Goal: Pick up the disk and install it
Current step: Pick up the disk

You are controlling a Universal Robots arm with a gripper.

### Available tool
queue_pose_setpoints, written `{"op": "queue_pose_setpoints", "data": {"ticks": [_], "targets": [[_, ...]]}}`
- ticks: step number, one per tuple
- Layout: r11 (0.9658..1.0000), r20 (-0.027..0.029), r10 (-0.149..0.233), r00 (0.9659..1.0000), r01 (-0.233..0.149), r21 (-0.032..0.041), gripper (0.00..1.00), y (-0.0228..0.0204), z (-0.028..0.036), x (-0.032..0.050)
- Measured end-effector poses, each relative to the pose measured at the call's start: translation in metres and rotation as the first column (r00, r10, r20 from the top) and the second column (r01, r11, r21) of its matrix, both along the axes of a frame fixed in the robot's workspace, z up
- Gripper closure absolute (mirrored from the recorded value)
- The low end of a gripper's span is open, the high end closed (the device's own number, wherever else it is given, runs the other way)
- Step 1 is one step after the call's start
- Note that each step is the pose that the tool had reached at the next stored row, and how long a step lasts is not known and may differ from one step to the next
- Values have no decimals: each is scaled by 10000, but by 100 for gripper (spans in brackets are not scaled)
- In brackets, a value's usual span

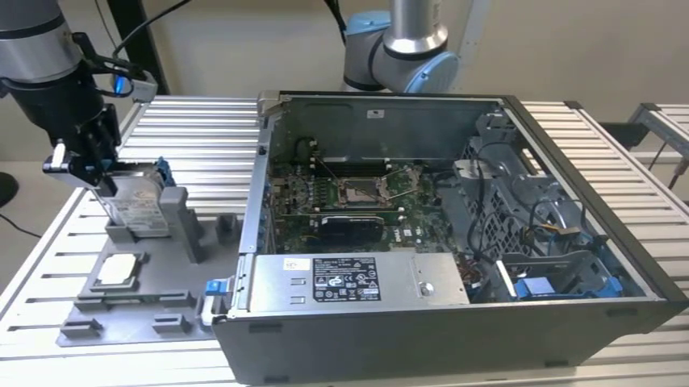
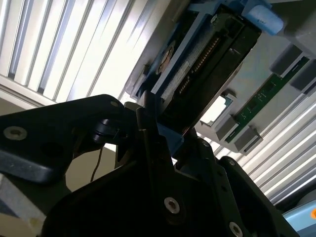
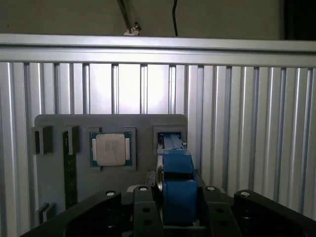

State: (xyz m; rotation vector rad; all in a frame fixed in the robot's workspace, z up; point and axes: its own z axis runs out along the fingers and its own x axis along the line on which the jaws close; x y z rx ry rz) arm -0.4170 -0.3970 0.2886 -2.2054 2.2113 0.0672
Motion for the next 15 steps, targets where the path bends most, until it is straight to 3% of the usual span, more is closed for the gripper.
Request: {"op": "queue_pose_setpoints", "data": {"ticks": [4,15], "targets": [[10000,-6,0,10000,0,0,100,-4,25,0],[10000,-16,0,10000,0,-14,100,2,237,0]]}}
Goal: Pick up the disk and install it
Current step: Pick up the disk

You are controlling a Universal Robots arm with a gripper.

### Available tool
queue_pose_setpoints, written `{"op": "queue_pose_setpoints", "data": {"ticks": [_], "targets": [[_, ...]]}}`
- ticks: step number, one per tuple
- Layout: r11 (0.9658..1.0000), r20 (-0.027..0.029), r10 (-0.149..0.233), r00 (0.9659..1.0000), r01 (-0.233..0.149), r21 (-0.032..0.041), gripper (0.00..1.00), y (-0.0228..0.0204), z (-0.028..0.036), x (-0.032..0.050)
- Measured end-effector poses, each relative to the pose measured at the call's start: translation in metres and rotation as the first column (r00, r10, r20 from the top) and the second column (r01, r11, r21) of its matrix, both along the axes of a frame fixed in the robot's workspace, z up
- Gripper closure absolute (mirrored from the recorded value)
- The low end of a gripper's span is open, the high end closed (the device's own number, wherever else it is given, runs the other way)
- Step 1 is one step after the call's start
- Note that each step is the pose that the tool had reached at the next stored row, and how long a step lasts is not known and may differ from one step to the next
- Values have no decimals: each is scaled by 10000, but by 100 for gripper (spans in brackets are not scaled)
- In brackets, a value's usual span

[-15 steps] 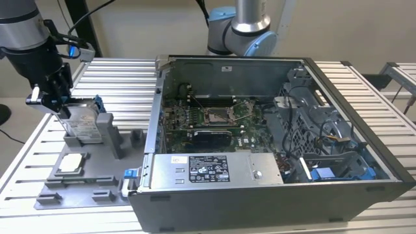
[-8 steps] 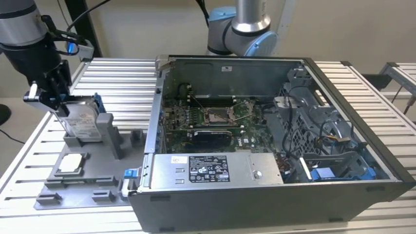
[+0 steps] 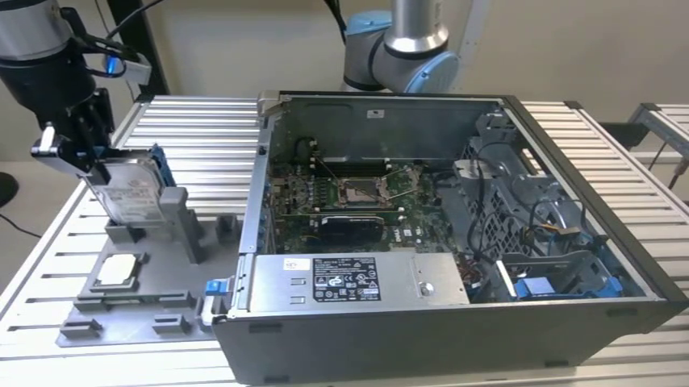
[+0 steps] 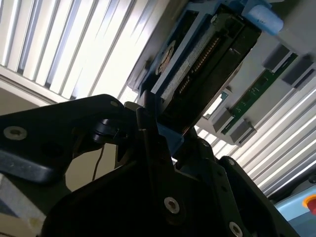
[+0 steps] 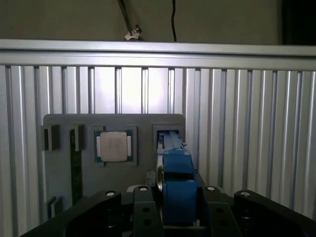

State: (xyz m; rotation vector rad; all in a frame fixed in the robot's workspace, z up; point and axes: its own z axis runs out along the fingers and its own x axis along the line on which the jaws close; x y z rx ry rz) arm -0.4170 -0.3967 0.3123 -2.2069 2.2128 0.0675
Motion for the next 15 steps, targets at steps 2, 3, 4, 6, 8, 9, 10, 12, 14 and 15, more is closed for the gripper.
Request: {"op": "queue_pose_setpoints", "data": {"ticks": [2,3,4,6,8,9,10,12,14,15], "targets": [[10000,1,-1,10000,1,1,100,0,68,0],[10000,0,0,10000,0,0,100,0,106,0],[10000,0,-1,10000,1,0,100,0,151,0],[10000,-2,-1,10000,1,-1,100,0,241,0],[10000,-4,-1,10000,1,0,100,1,335,0],[10000,-7,-1,10000,1,0,100,1,380,-1],[10000,-6,0,10000,0,0,100,0,425,0],[10000,-7,0,10000,0,0,100,0,514,0],[10000,-8,0,10000,0,0,100,0,606,0],[10000,-9,0,10000,0,0,100,0,651,0]]}}
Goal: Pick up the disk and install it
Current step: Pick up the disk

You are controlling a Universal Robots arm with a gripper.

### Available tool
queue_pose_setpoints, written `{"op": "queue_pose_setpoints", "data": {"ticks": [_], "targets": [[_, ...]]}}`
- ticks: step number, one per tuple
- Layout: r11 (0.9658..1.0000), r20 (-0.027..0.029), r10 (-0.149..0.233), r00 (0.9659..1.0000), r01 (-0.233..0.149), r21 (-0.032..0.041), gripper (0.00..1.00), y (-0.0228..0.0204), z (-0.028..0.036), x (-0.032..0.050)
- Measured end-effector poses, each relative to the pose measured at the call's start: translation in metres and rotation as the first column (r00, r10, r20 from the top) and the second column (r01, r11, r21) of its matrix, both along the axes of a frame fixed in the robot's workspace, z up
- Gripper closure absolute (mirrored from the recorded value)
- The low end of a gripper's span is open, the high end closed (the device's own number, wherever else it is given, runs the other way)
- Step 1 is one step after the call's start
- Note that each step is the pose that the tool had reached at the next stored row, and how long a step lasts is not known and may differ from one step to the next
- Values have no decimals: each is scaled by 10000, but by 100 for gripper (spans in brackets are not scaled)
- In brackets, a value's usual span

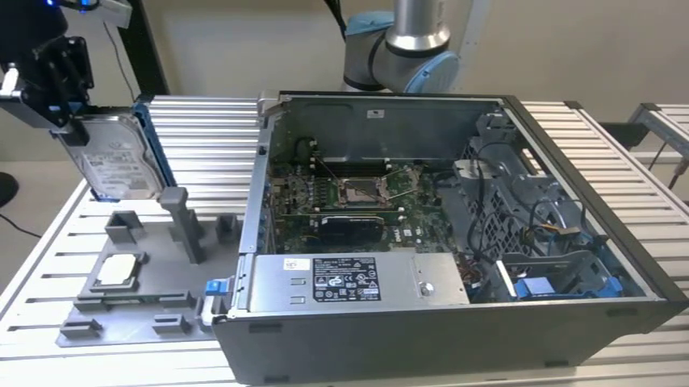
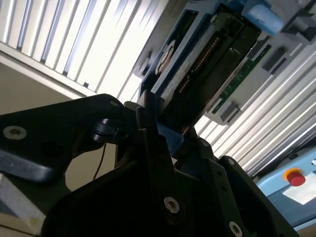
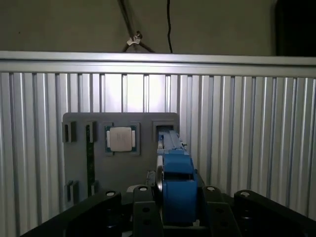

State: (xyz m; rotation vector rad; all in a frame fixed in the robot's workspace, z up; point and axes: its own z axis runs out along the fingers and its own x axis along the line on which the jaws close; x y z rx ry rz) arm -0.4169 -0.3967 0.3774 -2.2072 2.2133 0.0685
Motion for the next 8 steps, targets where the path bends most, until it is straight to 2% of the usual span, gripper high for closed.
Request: {"op": "queue_pose_setpoints", "data": {"ticks": [8], "targets": [[10000,-5,0,10000,0,0,100,0,365,0]]}}
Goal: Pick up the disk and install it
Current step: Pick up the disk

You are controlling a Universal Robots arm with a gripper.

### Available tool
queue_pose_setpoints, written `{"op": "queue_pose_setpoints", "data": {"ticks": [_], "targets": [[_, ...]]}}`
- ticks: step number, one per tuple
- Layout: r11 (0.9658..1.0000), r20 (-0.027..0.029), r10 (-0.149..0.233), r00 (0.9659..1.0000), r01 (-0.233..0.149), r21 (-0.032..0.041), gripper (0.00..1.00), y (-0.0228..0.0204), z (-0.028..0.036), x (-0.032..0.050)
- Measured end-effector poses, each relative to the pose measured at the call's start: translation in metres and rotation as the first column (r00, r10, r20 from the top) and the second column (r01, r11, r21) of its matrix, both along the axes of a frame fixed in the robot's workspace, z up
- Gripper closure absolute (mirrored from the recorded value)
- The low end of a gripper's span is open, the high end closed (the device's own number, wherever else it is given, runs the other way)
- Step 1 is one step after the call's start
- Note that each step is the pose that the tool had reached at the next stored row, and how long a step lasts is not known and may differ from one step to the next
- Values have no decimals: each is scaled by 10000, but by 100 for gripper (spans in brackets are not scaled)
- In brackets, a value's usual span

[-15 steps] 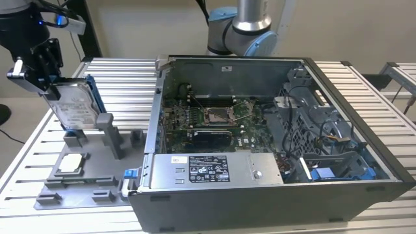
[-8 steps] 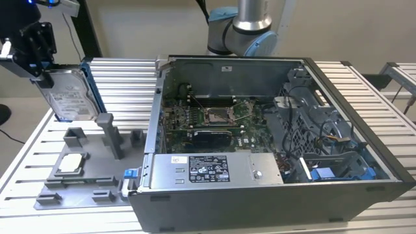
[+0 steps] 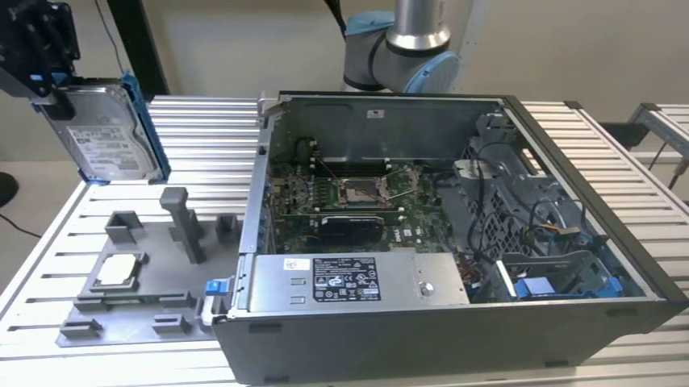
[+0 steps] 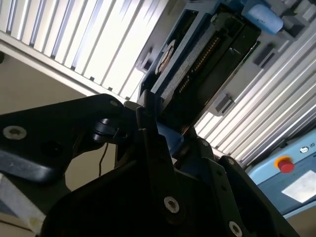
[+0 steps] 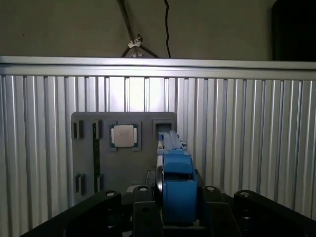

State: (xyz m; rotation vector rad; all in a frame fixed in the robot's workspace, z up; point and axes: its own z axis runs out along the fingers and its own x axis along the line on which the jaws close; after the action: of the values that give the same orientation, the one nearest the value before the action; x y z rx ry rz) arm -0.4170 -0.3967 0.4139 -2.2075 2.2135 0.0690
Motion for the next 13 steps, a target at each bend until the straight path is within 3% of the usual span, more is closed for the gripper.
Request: {"op": "queue_pose_setpoints", "data": {"ticks": [13], "targets": [[10000,1,0,10000,0,1,100,0,591,0]]}}
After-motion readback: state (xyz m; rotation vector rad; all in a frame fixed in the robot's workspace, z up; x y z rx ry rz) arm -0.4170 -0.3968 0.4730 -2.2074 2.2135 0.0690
